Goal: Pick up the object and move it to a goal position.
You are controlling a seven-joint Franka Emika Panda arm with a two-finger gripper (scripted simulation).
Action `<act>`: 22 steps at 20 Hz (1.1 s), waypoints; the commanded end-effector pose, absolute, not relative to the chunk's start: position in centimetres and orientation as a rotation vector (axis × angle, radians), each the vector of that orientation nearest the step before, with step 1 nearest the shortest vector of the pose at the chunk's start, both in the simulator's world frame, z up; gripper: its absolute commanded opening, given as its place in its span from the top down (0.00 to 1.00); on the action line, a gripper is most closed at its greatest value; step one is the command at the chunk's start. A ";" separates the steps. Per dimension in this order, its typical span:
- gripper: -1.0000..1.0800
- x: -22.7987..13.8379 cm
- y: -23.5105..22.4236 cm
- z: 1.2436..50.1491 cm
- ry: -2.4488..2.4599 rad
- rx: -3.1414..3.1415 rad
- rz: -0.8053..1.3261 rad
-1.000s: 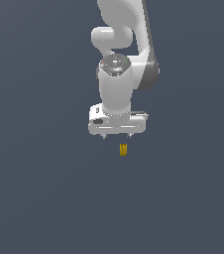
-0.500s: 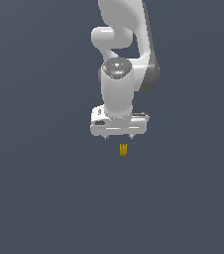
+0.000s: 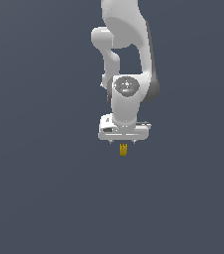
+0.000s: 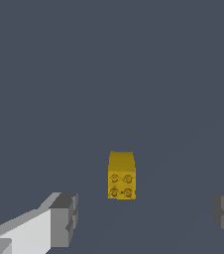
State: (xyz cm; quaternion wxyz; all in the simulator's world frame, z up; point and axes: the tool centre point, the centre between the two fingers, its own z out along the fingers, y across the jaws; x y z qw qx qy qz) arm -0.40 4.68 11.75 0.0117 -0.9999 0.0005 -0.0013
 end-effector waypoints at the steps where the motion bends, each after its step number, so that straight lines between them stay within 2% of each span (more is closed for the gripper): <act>1: 0.04 -1.0 5.3 10.0 0.007 -3.127 -0.002; 7: 0.04 -2.0 6.1 7.7 0.014 -3.139 0.000; 16: 0.04 -2.2 6.2 6.8 0.013 -3.141 0.002; 22: 0.04 -2.4 6.2 4.0 0.014 -3.141 0.001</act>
